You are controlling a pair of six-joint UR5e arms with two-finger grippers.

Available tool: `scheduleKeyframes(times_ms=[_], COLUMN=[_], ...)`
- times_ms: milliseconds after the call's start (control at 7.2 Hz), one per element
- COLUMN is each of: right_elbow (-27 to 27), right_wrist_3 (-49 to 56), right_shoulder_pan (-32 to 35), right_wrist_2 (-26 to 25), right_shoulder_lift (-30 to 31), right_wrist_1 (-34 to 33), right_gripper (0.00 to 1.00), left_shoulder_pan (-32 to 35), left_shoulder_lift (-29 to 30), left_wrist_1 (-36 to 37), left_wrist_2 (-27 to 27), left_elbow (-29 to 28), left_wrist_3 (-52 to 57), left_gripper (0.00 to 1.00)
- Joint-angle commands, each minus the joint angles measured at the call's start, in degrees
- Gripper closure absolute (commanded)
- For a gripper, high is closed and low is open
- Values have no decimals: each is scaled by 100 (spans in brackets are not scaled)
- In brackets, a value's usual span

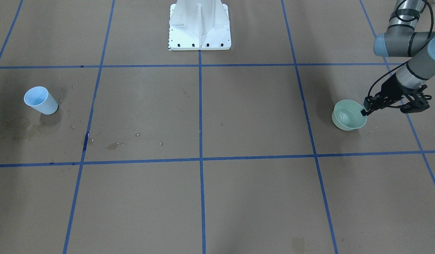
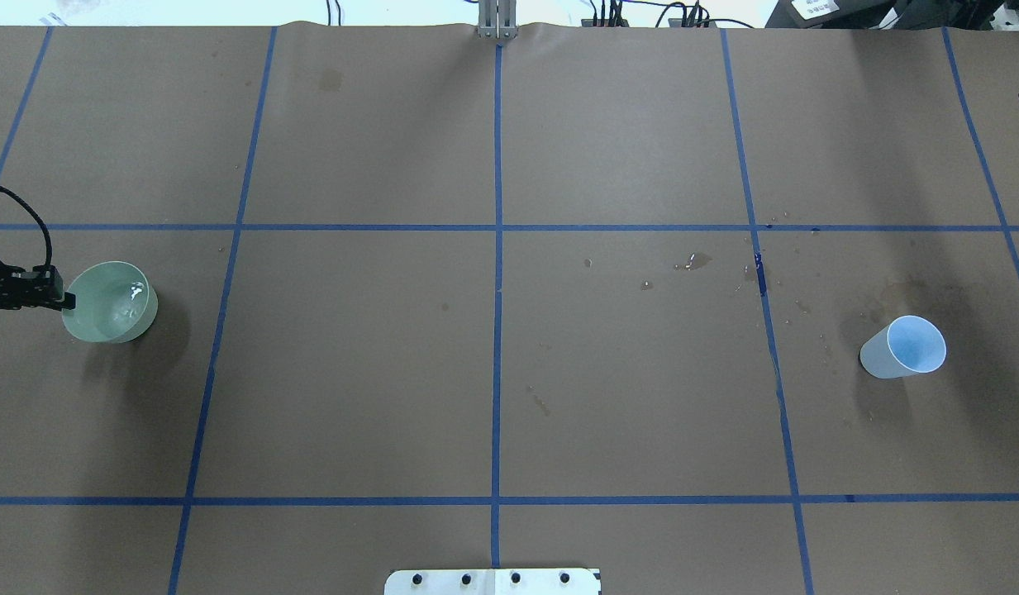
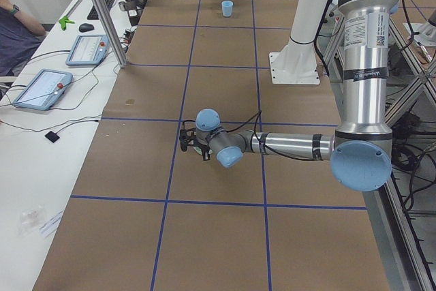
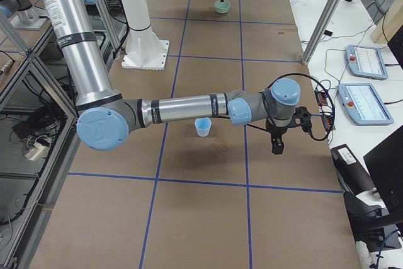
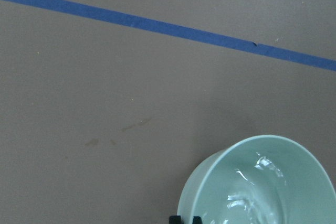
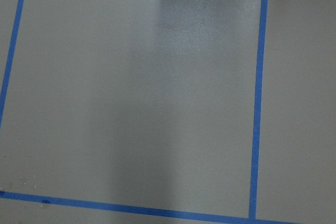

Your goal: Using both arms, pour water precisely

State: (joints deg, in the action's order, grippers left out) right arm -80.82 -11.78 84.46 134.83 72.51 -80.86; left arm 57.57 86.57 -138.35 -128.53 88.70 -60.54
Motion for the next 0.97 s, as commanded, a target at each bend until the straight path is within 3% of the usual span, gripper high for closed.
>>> scheduleKeyframes(times_ms=[0, 139, 417, 556, 834], right_elbow=[-4, 14, 31, 23, -30], right_wrist_3=[1, 1, 1, 9, 157], right_shoulder_pan=[0, 0, 17, 18, 79], right_wrist_2=[0, 0, 35, 35, 9], right_shoulder_lift=[0, 0, 26, 104, 175], right_wrist_1=[0, 0, -17, -18, -383], right_gripper=[1, 1, 1, 1, 1], left_shoulder_pan=[0, 9, 183, 402, 1034], left_shoulder_lift=[9, 26, 9, 18, 140], left_wrist_1=[1, 1, 131, 602, 2399], left_wrist_2=[12, 12, -75, -128, -102], left_elbow=[-19, 33, 270, 340, 866], left_wrist_3=[24, 94, 469, 1038, 2680], left_gripper=[27, 0, 0, 0, 0])
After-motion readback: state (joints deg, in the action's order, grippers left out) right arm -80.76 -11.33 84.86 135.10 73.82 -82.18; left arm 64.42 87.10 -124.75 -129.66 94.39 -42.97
